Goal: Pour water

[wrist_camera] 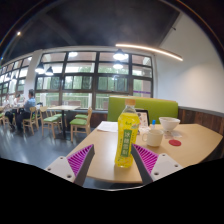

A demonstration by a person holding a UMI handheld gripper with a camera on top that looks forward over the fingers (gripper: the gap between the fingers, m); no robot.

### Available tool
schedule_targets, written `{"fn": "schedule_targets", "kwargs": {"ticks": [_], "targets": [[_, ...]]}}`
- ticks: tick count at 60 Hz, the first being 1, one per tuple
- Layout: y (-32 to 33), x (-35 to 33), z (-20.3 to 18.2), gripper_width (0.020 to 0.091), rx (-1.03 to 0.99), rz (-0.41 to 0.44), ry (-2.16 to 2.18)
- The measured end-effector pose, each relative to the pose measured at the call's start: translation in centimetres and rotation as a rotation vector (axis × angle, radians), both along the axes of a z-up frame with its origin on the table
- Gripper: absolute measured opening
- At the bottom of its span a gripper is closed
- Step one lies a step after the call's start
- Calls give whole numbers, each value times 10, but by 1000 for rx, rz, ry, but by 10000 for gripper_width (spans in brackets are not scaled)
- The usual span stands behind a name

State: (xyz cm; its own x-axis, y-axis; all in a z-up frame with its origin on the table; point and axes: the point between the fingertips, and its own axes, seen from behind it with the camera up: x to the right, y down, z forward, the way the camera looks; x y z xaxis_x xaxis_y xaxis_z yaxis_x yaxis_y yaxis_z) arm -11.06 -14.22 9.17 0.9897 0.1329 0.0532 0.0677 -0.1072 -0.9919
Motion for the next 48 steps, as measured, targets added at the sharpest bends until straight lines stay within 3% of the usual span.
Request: {"fn": "schedule_targets", "kwargs": {"ticks": [15,21,22,25,32,36,39,41,48], "targets": [[79,32,5,793,48,-180,-66],[105,38,1,796,44,-202,-44],[109,39,-1,771,40,-208,-42],[129,47,-9,561,27,-211,-30],[136,39,-11,502,34,-135,35],[133,40,-10,409,25,-99,59],[132,41,-10,408,29,-85,51],[135,41,-11,346,32,-76,41],[133,37,-8,345,42,-66,-6]]}}
